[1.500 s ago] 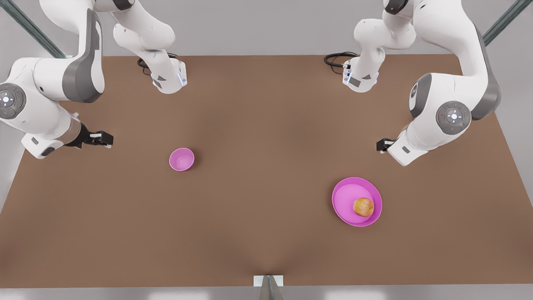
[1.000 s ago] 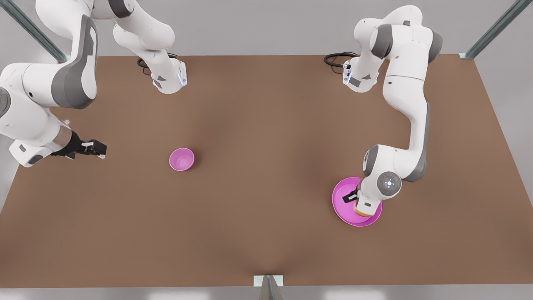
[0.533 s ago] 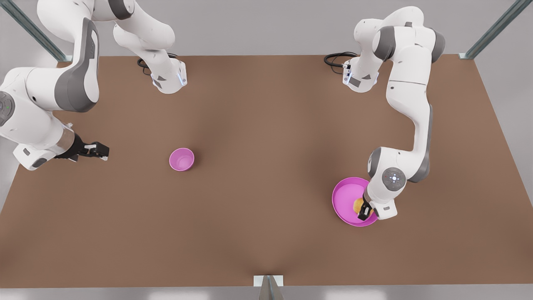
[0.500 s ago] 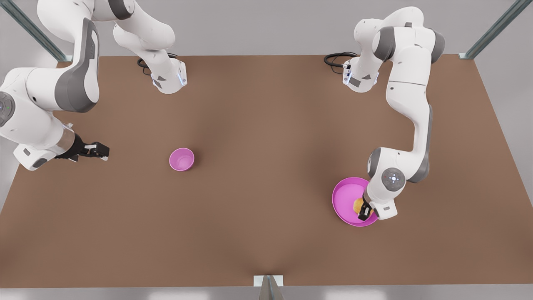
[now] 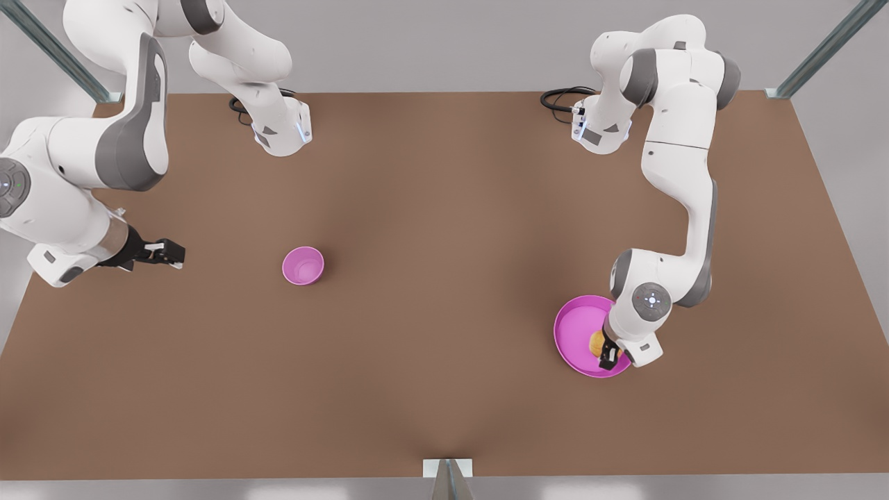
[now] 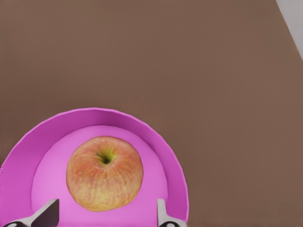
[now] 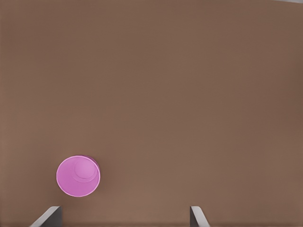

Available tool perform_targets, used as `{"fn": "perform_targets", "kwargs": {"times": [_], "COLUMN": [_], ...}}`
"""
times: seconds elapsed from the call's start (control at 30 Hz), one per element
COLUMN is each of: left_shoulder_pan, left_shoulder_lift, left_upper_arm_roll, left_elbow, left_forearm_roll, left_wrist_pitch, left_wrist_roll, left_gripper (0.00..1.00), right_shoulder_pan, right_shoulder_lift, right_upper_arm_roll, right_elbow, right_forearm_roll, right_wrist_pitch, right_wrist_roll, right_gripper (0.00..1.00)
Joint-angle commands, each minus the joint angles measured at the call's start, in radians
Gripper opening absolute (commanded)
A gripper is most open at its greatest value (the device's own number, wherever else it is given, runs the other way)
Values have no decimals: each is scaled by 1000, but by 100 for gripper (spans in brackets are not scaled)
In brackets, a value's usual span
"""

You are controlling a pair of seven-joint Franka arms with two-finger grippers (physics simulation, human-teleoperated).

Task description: Use the left arm to pick up the apple from the plate, transfer it to the gripper of the right arm, and then use the right arm to place it into the bowl

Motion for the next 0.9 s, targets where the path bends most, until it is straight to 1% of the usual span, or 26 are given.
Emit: {"fn": "perform_targets", "kwargs": {"times": [0.0,0.87], "left_shoulder_pan": [0,12], "left_shoulder_lift": [-1,31], "left_upper_arm_roll": [0,1], "left_elbow": [-2,-23], "left_forearm_roll": [1,-2], "left_wrist_pitch": [-6,28], "left_wrist_roll": [83,76], "left_gripper": [100,100], "right_shoulder_pan": [1,2], "right_shoulder_lift": [0,3], "right_upper_arm_roll": [0,2], "right_elbow": [1,-2], "right_forearm_roll": [1,1], "right_wrist_pitch": [1,-1], "right_wrist_roll": [-2,-2], "right_gripper": [100,100]}}
